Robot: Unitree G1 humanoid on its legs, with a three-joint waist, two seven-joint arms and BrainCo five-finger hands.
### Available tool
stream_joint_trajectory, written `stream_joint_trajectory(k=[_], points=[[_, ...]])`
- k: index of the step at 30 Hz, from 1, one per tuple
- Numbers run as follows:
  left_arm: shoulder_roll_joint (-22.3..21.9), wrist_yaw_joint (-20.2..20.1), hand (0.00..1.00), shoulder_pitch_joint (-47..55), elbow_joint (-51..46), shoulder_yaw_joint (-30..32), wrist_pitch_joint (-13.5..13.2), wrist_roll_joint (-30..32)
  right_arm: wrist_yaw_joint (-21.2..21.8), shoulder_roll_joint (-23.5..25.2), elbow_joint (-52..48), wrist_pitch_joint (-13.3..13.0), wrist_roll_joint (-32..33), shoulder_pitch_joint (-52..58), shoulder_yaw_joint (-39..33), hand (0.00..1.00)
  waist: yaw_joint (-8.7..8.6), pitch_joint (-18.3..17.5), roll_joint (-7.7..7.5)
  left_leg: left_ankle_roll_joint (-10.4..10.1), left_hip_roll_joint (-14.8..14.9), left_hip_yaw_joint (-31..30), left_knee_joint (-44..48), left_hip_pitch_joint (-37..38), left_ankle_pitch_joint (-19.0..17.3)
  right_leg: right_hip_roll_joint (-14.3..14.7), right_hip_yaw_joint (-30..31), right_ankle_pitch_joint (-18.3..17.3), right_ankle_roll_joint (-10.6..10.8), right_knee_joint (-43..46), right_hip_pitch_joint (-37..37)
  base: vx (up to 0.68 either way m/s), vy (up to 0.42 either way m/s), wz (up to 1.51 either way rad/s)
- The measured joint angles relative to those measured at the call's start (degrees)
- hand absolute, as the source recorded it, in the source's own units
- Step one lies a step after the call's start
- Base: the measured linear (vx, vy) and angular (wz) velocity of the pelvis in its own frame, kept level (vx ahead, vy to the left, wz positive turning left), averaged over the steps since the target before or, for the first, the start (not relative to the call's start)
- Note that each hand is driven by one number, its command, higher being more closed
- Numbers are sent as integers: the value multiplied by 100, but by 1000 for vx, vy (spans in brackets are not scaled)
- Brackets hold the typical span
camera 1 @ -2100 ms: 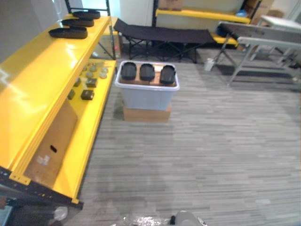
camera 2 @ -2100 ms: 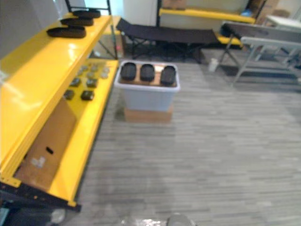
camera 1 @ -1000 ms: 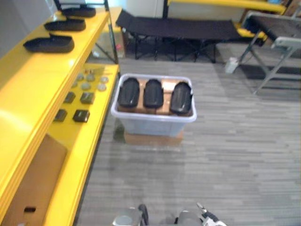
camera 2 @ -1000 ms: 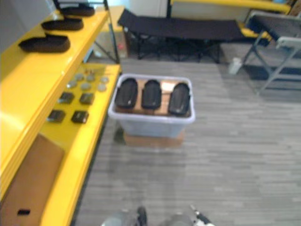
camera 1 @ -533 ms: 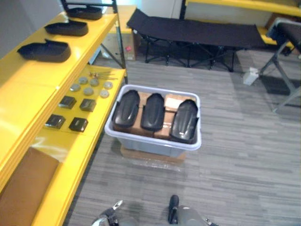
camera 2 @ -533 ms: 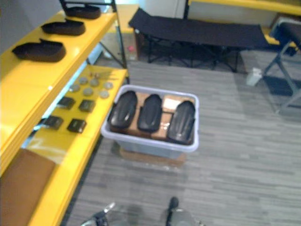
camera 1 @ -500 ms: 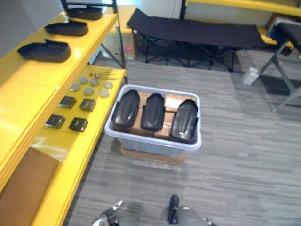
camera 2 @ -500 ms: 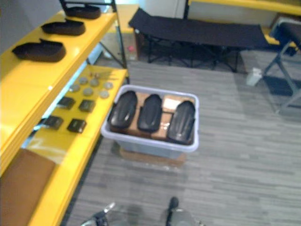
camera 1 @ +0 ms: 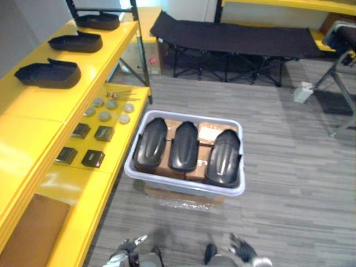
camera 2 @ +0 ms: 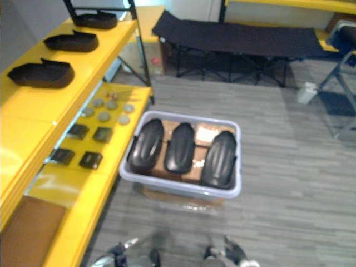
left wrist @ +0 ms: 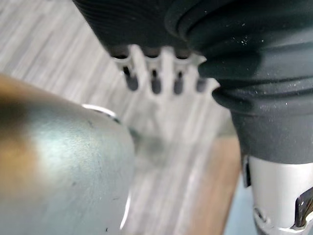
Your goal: Walk over and take plastic housings, then place them on the shelf
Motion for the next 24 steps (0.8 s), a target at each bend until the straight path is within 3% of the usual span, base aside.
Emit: stream_joint_trajectory(k=[2, 4, 6, 8, 10, 13, 17, 20, 24], points=[[36, -20, 0, -30, -110, -171, -5, 125, -121, 174, -1100, -509, -18, -502, 852, 0, 103, 19, -30, 0, 37, -27, -29, -14, 0, 26, -8, 1, 0, 2, -11, 50, 1, 7], [36, -26, 0, -57, -141, -225, -93, 231, -554, 480, -2014, -619, 135, -796, 879, 0, 188, 30, -46, -1, 66, -39, -27, -38, -1, 50, -5, 2, 0, 33, -39, 16, -5, 3], [44, -27, 0, -53, -135, -227, -201, 238, -1233, 618, -2637, -630, 255, -1326, 486, 0, 193, 51, -73, 2, 77, -19, -20, -51, -3, 46, 13, 3, 0, 123, -110, -18, 15, -3], [86, -29, 0, -68, -142, -232, -338, 234, -1892, 597, -2742, -628, 282, -2112, -380, 0, 180, 161, -138, 58, 70, 15, 61, -64, -47, 22, 23, 4, -1, 150, -112, -70, 35, -7], [133, -22, 0, -189, -145, -234, -496, 224, -2781, 313, -2741, -501, 905, -3075, -1527, 0, 173, 471, -151, 113, 82, 12, 307, -187, -174, -1, 41, 5, -2, 229, -166, -135, 33, -5], [121, 23, 0, -263, -291, -233, -646, 216, -3491, -421, -2682, -16, 1221, -3497, -2364, 0, 162, 747, -19, 185, 151, -59, 924, -702, -387, 11, 47, 5, -2, 360, -429, -135, 40, 3], [243, 397, 0, -293, -493, -209, -1002, -145, -3855, -1167, -1764, 715, 1894, -3659, -3001, 0, 157, 1238, 109, 247, 320, -146, 1595, -1399, -573, 88, 51, -17, -28, 686, -937, -153, 41, 1], [323, 681, 0, -292, -343, -106, -1164, -799, -3828, -1751, -333, 859, 2419, -3858, -3272, 0, 221, 1409, 120, 310, 409, -339, 2116, -2187, -673, 92, 14, -133, -84, 1196, -1642, -125, 38, 8], [283, 704, 0, -257, -127, -100, -1170, -764, -3792, -2299, 639, 864, 2898, -4069, -3359, 0, 376, 1466, 153, 329, 362, -454, 2485, -2626, -690, -51, -4, -334, -72, 1770, -2124, -60, 56, 13]])
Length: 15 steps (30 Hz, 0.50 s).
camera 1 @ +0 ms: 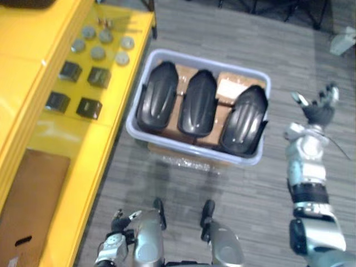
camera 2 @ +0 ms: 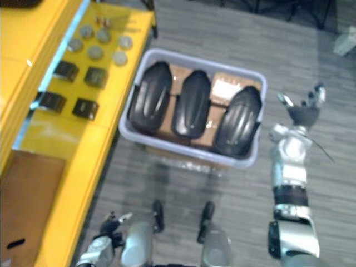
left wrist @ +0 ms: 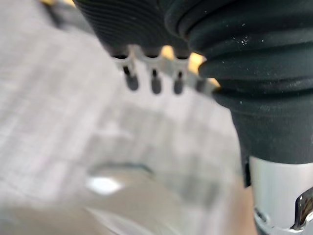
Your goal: Walk over and take plastic housings, then place them on the shelf
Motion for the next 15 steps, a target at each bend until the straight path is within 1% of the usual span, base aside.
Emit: stream_joint_trajectory(k=[1, 2, 3, 4, 5, 9, 10, 12, 15], points=[[-25, -5, 0, 18, -4, 0, 0, 0, 9, -108, 157, 0, 76, -94, 3, 0, 16, 4, 8, 19, -27, -28, 44, -64, -10, -31, -2, -38, 11, 91, -69, -50, 49, 19], [-69, -25, 0, 5, -3, 5, 1, -9, 9, -274, 310, 0, 85, -244, 5, 0, 19, 54, 102, 64, -45, -121, 125, -159, -38, -44, -29, -63, 16, 181, -109, -65, 51, 19], [-94, -32, 0, 3, -5, 6, -1, -15, 10, -369, 371, -3, 96, -303, 6, 0, 27, 82, 154, 92, -45, -151, 175, -216, -59, -47, -43, -75, 17, 218, -139, -89, 62, 15], [-116, -56, 0, -13, -13, 3, -16, -22, 0, -490, 485, -3, 109, -432, 8, 0, 80, 97, 182, 118, -70, -152, 217, -345, -62, -92, -24, -91, 18, 332, -303, -124, 71, 7], [-130, -71, 0, -34, -8, 0, -2, -30, -2, -559, 578, 11, 109, -536, 12, 0, 91, 104, 197, 147, -109, -153, 232, -473, -45, -150, -13, -99, 23, 429, -464, -108, 55, 4], [-196, -138, 0, -35, -8, -3, 31, -35, -10, -604, 790, 171, 100, -588, 19, 0, 123, 147, 281, 196, -165, -162, 333, -675, -15, -234, -4, -102, 29, 587, -678, -56, 33, 5], [-204, -188, 0, -35, -9, -1, 42, -37, -17, -605, 832, 252, 98, -588, 19, 0, 124, 159, 303, 216, -176, -164, 338, -703, -2, -244, -7, -96, 37, 588, -693, -31, 28, 2], [-204, -233, 0, -35, -10, -4, 44, -151, -20, -605, 841, 352, 98, -587, 19, 0, 126, 159, 304, 226, -187, -165, 343, -741, 8, -256, -8, -95, 39, 603, -728, 0, 0, 0], [-225, -279, 0, -36, -16, -10, 40, -211, -19, -633, 841, 397, 67, -594, 19, 0, 129, 170, 327, 239, -237, -176, 351, -800, 20, -332, -14, -138, 44, 731, -831, 8, -1, 4]])
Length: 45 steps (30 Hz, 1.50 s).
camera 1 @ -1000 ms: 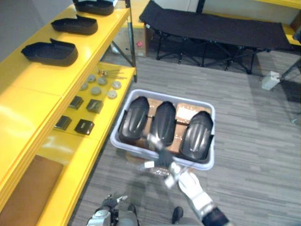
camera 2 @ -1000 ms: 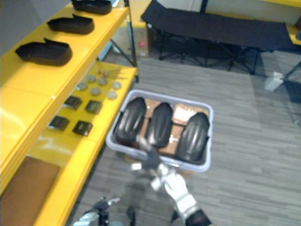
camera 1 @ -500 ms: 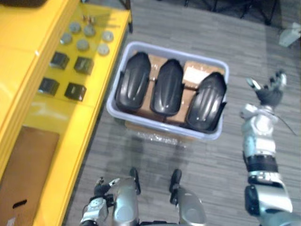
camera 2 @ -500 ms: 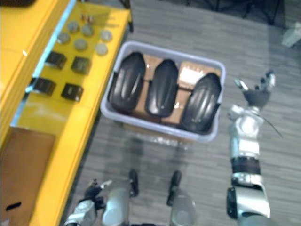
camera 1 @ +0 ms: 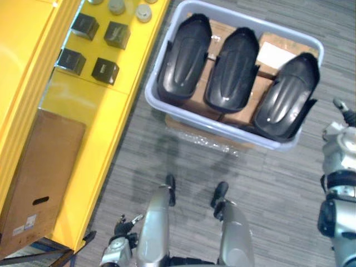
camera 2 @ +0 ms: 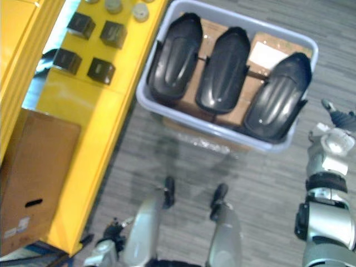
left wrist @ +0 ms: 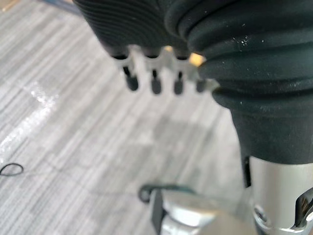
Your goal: Walk over and take plastic housings, then place them on the shelf
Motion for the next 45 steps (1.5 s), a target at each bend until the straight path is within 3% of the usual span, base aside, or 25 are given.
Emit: stream_joint_trajectory(k=[6, 15, 20, 25, 27, 28, 36, 45], points=[[-101, -34, 0, -43, -24, -4, -108, -52, 119, -85, 234, 323, -162, -150, 287, 0, 64, 66, 164, 12, -73, -32, 47, -64, 8, -112, -44, -99, 14, 221, -105, 7, -4, 8], [-139, -72, 0, -38, -123, -8, -189, -281, 139, -315, 382, 489, -472, -443, 571, 0, 147, 52, 192, 8, -149, -105, 236, -316, 12, -306, -115, -356, -37, 770, -441, -16, -22, 8], [-153, -73, 0, -28, -127, -10, -241, -717, 129, -358, 488, 624, -589, -613, 858, 0, 176, 41, 227, 16, -157, -125, 319, -454, 29, -354, -115, -411, -59, 951, -609, -38, -27, 3], [-315, -211, 0, -26, -228, -6, -233, -860, 127, -692, 665, 1039, -682, -856, 1070, 0, 293, 15, 537, 54, -249, -136, 325, -553, 63, -496, -127, -454, -56, 1073, -740, -29, -10, 7], [-337, -259, 0, -27, -226, -4, -227, -904, 138, -692, 697, 1273, -678, -944, 1137, 0, 302, 29, 595, 53, -257, -130, 305, -566, 86, -507, -124, -455, -55, 1101, -763, -10, -24, 3], [-340, -289, 0, -25, -226, -3, -228, -917, 132, -692, 720, 1389, -678, -947, 1193, 100, 308, 27, 599, 52, -269, -129, 273, -565, 112, -524, -125, -457, -58, 1108, -776, 5, -32, 6], [-340, -434, 0, -25, -231, -14, -242, -949, 300, -961, 839, 1895, -694, -1063, 1249, 100, 313, 26, 600, 24, -330, -138, 131, -560, 219, -610, -146, -499, -87, 1206, -854, -6, -31, 3], [-338, -456, 0, -23, -250, -88, -368, -949, 221, -1060, 1061, 2229, -1605, -1129, 1365, 100, 316, 8, 614, -102, -355, -285, -162, -494, 454, -627, -290, -570, -201, 1215, -835, -14, -54, 9]])
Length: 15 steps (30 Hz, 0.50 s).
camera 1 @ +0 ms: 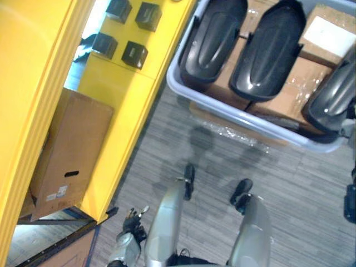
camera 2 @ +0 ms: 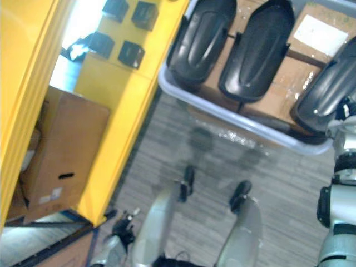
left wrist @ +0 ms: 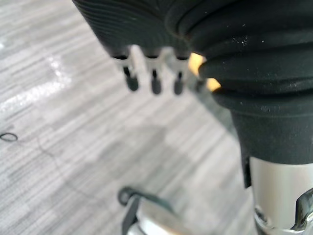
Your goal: Walk over and take plastic housings, then place them on the shelf
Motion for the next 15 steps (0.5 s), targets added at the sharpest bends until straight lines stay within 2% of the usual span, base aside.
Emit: stream_joint_trajectory(k=[7, 12, 15], points=[[3, 0, 0, 78, -203, -47, -115, 0, -302, 220, 51, -169, -444, 40, 139, 100, 4, -58, 22, -16, 74, -14, -22, 162, 13, 84, -30, -7, -14, -75, 198, -5, -16, -1], [4, 25, 0, 85, -417, -199, -265, -52, -702, 438, 48, -356, -940, 185, 149, 100, -13, -212, -21, -17, 140, -41, -12, 278, 12, 158, -131, 9, -11, -205, 410, -1, -2, 1], [3, 44, 0, 101, -627, -247, -401, -197, -988, 449, -177, -526, -1312, 211, 144, 100, -19, -245, -110, -41, 239, -34, -45, 474, -10, 282, -162, 36, -2, -382, 666, -12, -10, -7]])
